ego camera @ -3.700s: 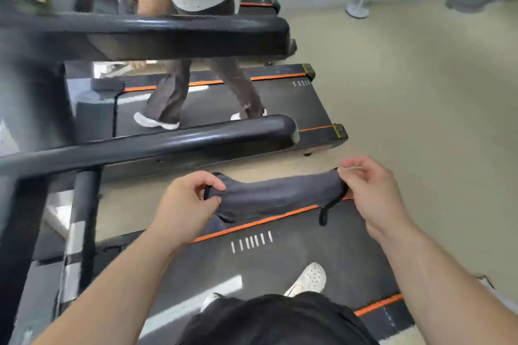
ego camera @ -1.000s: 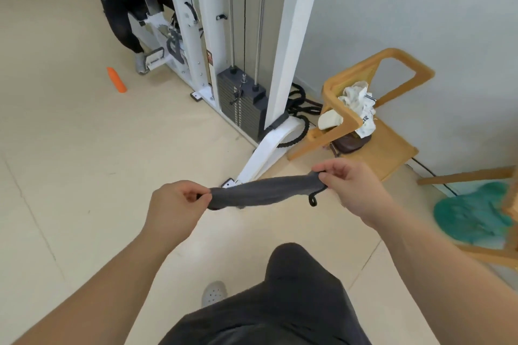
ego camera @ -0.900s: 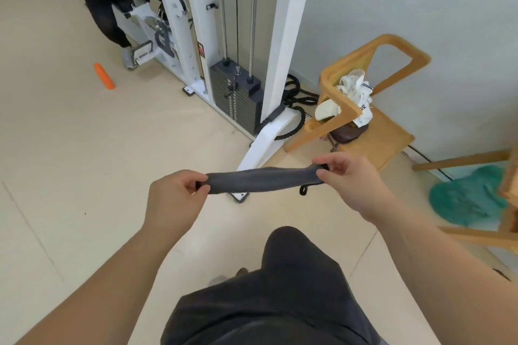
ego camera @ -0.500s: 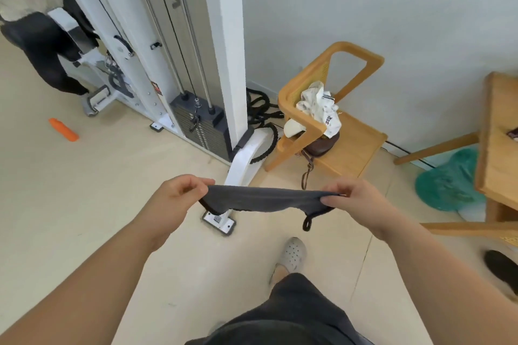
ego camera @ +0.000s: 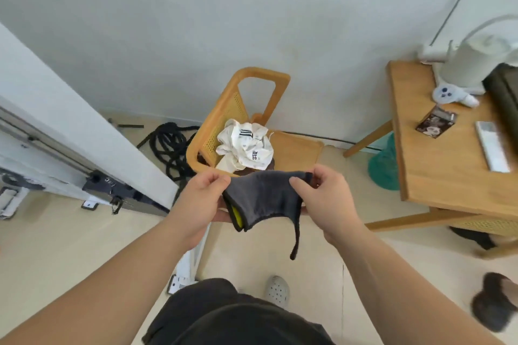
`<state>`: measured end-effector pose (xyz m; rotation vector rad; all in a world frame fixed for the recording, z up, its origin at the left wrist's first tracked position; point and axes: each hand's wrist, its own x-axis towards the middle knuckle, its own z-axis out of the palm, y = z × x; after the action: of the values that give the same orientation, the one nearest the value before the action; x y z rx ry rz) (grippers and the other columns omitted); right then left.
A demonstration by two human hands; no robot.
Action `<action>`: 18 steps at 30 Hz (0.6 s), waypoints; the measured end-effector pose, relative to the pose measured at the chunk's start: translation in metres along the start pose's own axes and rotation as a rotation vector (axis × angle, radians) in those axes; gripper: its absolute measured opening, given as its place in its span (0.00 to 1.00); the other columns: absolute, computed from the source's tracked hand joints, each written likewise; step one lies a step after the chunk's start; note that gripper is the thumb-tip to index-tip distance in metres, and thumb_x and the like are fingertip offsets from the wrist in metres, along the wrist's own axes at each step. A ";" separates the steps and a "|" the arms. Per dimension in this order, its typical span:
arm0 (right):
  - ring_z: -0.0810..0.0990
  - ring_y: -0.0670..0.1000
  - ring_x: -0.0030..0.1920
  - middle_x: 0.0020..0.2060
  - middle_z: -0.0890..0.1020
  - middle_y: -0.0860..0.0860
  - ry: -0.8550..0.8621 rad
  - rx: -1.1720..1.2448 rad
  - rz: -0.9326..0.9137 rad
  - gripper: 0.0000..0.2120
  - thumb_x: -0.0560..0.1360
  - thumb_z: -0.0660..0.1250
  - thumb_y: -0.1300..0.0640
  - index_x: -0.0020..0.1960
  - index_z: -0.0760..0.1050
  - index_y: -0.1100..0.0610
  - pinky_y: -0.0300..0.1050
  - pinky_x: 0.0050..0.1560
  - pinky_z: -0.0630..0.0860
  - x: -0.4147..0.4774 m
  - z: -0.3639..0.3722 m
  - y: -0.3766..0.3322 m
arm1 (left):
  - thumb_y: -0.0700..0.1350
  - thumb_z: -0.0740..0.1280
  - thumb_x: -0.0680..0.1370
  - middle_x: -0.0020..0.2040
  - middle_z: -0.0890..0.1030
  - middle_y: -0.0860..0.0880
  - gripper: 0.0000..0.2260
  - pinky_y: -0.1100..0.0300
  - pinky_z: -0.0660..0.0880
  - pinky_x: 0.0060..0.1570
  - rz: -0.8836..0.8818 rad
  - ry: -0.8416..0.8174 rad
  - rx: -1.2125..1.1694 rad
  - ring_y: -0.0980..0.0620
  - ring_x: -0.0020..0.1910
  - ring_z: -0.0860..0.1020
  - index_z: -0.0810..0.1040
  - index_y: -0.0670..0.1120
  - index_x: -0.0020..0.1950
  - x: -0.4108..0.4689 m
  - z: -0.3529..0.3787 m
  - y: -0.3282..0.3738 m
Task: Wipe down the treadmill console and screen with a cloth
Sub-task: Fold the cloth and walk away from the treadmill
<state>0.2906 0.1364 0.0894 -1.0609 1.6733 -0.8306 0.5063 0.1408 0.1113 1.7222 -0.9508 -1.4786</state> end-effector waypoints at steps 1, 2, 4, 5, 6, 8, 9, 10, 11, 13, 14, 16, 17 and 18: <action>0.86 0.58 0.42 0.41 0.83 0.57 0.016 0.004 0.002 0.05 0.78 0.72 0.54 0.45 0.78 0.54 0.56 0.36 0.86 0.004 -0.004 -0.002 | 0.44 0.60 0.85 0.47 0.81 0.39 0.09 0.40 0.84 0.44 0.015 -0.037 0.021 0.38 0.45 0.84 0.75 0.39 0.52 0.010 0.016 0.010; 0.86 0.56 0.41 0.41 0.83 0.56 0.023 0.013 0.004 0.05 0.78 0.72 0.53 0.46 0.78 0.53 0.52 0.35 0.86 0.008 -0.007 -0.004 | 0.44 0.60 0.85 0.48 0.82 0.38 0.09 0.39 0.83 0.44 0.035 -0.074 0.038 0.38 0.46 0.85 0.74 0.40 0.53 0.020 0.032 0.018; 0.85 0.53 0.39 0.40 0.84 0.53 0.044 0.045 -0.025 0.05 0.79 0.71 0.51 0.47 0.79 0.51 0.49 0.36 0.85 0.018 -0.012 -0.007 | 0.44 0.61 0.85 0.47 0.83 0.38 0.08 0.41 0.84 0.43 0.078 -0.141 0.061 0.39 0.44 0.85 0.74 0.42 0.50 0.041 0.064 0.034; 0.85 0.52 0.39 0.39 0.85 0.51 0.050 0.073 -0.041 0.05 0.79 0.71 0.50 0.47 0.80 0.50 0.51 0.38 0.85 0.024 -0.015 -0.008 | 0.44 0.61 0.84 0.45 0.84 0.39 0.08 0.44 0.83 0.41 0.094 -0.170 0.066 0.41 0.43 0.85 0.74 0.42 0.49 0.052 0.078 0.040; 0.84 0.50 0.38 0.38 0.85 0.49 0.050 0.111 -0.047 0.05 0.80 0.70 0.50 0.48 0.82 0.50 0.52 0.41 0.85 0.031 -0.018 -0.008 | 0.45 0.63 0.84 0.43 0.83 0.40 0.07 0.47 0.82 0.39 0.108 -0.204 0.067 0.42 0.41 0.84 0.75 0.43 0.48 0.062 0.091 0.046; 0.81 0.47 0.39 0.38 0.84 0.48 0.036 0.217 -0.040 0.09 0.83 0.64 0.53 0.51 0.84 0.49 0.52 0.45 0.81 0.048 -0.028 -0.010 | 0.45 0.67 0.81 0.43 0.83 0.43 0.05 0.50 0.81 0.39 0.115 -0.287 0.062 0.43 0.42 0.84 0.77 0.44 0.49 0.085 0.114 0.058; 0.81 0.47 0.41 0.39 0.84 0.53 0.020 0.264 -0.028 0.13 0.84 0.61 0.56 0.51 0.84 0.48 0.51 0.46 0.81 0.057 -0.034 -0.012 | 0.44 0.70 0.80 0.44 0.85 0.44 0.05 0.51 0.81 0.41 0.115 -0.330 0.060 0.43 0.44 0.85 0.78 0.44 0.52 0.097 0.123 0.063; 0.81 0.49 0.43 0.42 0.84 0.57 0.006 0.295 -0.025 0.17 0.85 0.59 0.58 0.51 0.85 0.46 0.50 0.46 0.81 0.066 -0.040 -0.015 | 0.42 0.71 0.79 0.46 0.86 0.44 0.06 0.51 0.82 0.44 0.122 -0.363 0.072 0.44 0.46 0.86 0.78 0.44 0.54 0.110 0.132 0.068; 0.81 0.49 0.44 0.45 0.84 0.59 0.000 0.311 -0.019 0.19 0.84 0.57 0.61 0.51 0.84 0.45 0.50 0.47 0.81 0.076 -0.046 -0.019 | 0.40 0.72 0.78 0.48 0.87 0.45 0.07 0.50 0.83 0.48 0.132 -0.386 0.087 0.45 0.49 0.86 0.78 0.44 0.55 0.125 0.139 0.073; 0.84 0.48 0.48 0.46 0.86 0.54 0.032 0.279 0.021 0.21 0.83 0.56 0.65 0.53 0.84 0.44 0.46 0.51 0.82 0.098 -0.056 -0.023 | 0.38 0.70 0.79 0.48 0.87 0.47 0.07 0.48 0.82 0.55 0.149 -0.417 0.121 0.47 0.51 0.86 0.79 0.45 0.56 0.153 0.153 0.082; 0.84 0.47 0.49 0.46 0.86 0.50 0.080 0.246 0.042 0.21 0.82 0.57 0.66 0.54 0.83 0.45 0.44 0.52 0.83 0.110 -0.061 -0.023 | 0.38 0.69 0.80 0.49 0.87 0.48 0.07 0.47 0.81 0.57 0.152 -0.429 0.142 0.48 0.51 0.85 0.79 0.46 0.56 0.167 0.159 0.086; 0.83 0.45 0.52 0.50 0.84 0.45 0.253 0.140 0.062 0.16 0.81 0.62 0.64 0.58 0.81 0.46 0.42 0.53 0.81 0.136 -0.070 -0.013 | 0.40 0.67 0.81 0.50 0.87 0.50 0.07 0.47 0.80 0.60 0.129 -0.458 0.156 0.50 0.53 0.85 0.79 0.48 0.57 0.190 0.172 0.093; 0.81 0.43 0.54 0.52 0.83 0.43 0.330 0.101 0.077 0.14 0.81 0.65 0.61 0.60 0.79 0.44 0.42 0.54 0.79 0.146 -0.076 -0.006 | 0.41 0.66 0.82 0.50 0.87 0.50 0.07 0.47 0.79 0.60 0.105 -0.486 0.155 0.49 0.54 0.84 0.79 0.49 0.58 0.199 0.179 0.097; 0.80 0.42 0.56 0.55 0.82 0.42 0.361 0.090 0.108 0.14 0.80 0.68 0.56 0.64 0.77 0.44 0.42 0.55 0.77 0.154 -0.082 0.001 | 0.42 0.65 0.82 0.51 0.87 0.49 0.07 0.47 0.79 0.60 0.078 -0.523 0.154 0.48 0.55 0.84 0.80 0.49 0.58 0.206 0.185 0.102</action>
<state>0.1865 -0.0007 0.0596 -0.7829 1.9532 -1.0618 0.3323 -0.0936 0.0690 1.3980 -1.4130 -1.8878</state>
